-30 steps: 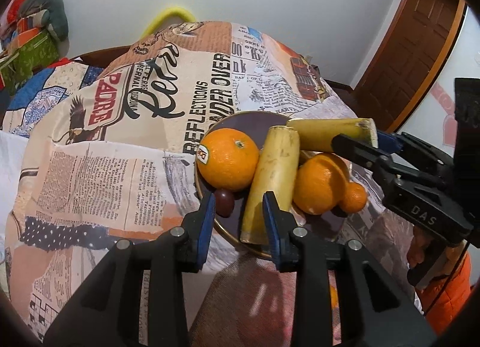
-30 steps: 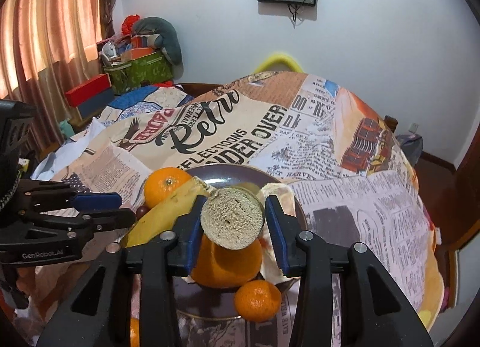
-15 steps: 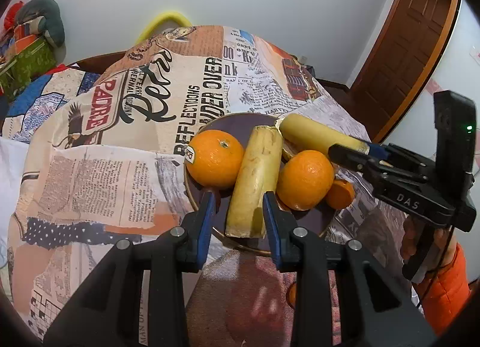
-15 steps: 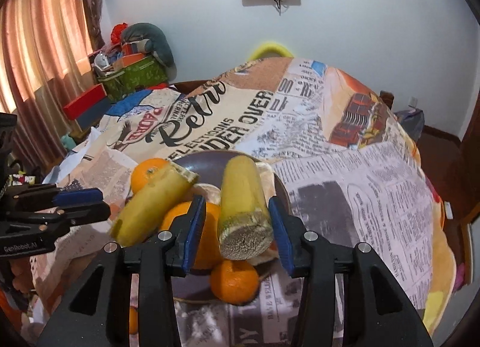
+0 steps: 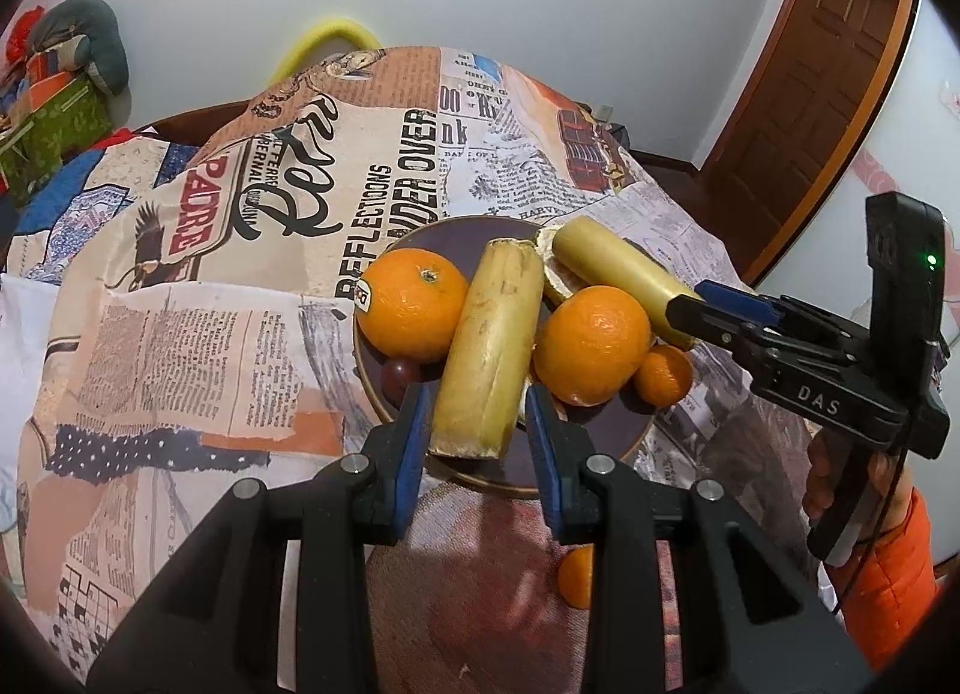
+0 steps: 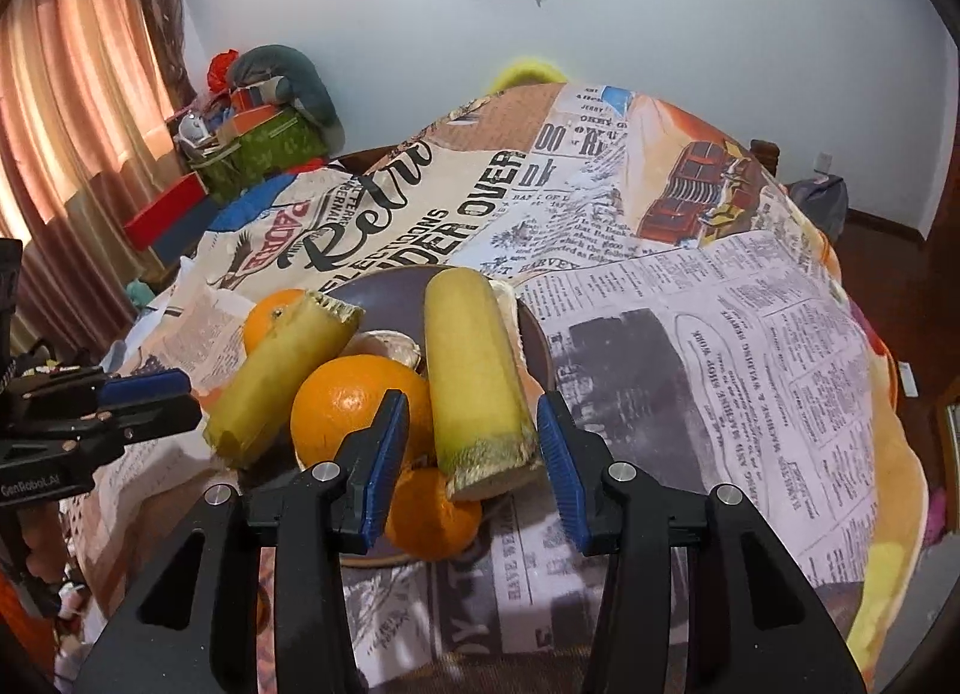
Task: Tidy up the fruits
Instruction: 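Grasp a small mandarin with the left gripper while the right grasps another dark date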
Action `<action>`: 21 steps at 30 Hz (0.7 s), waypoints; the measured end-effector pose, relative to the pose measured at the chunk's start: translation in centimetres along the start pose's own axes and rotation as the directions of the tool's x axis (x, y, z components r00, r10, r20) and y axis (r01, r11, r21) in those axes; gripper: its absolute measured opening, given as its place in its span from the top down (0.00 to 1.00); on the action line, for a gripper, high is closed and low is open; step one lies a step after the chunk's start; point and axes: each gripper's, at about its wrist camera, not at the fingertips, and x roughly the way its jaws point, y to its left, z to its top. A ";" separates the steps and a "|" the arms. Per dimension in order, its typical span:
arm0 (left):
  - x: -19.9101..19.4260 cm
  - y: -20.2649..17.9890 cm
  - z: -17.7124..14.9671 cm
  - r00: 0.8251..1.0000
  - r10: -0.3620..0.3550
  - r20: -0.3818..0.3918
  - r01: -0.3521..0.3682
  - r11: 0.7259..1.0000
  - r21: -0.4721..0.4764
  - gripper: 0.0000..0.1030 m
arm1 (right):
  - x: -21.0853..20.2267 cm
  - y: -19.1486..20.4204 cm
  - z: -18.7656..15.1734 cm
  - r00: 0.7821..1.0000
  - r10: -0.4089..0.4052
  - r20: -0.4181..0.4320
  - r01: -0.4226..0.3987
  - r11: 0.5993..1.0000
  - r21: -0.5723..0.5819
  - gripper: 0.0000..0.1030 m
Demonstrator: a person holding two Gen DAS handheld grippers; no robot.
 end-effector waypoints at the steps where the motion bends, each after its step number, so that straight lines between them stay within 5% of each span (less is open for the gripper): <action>1: -0.3 -0.2 0.0 1.000 0.000 0.003 0.000 1.000 0.001 0.69 | -0.5 0.1 0.0 1.000 -0.004 0.008 0.004 1.000 -0.004 0.60; 14: -5.3 -2.7 -1.4 0.997 0.004 0.075 -0.007 0.999 0.037 0.52 | -4.1 0.7 -0.8 0.999 -0.022 0.050 0.023 1.000 -0.015 0.53; 21: -5.3 -3.5 -3.5 0.999 0.005 0.040 -0.007 0.999 0.051 0.47 | -5.9 1.2 -3.7 0.999 -0.014 0.037 0.014 1.000 0.002 0.53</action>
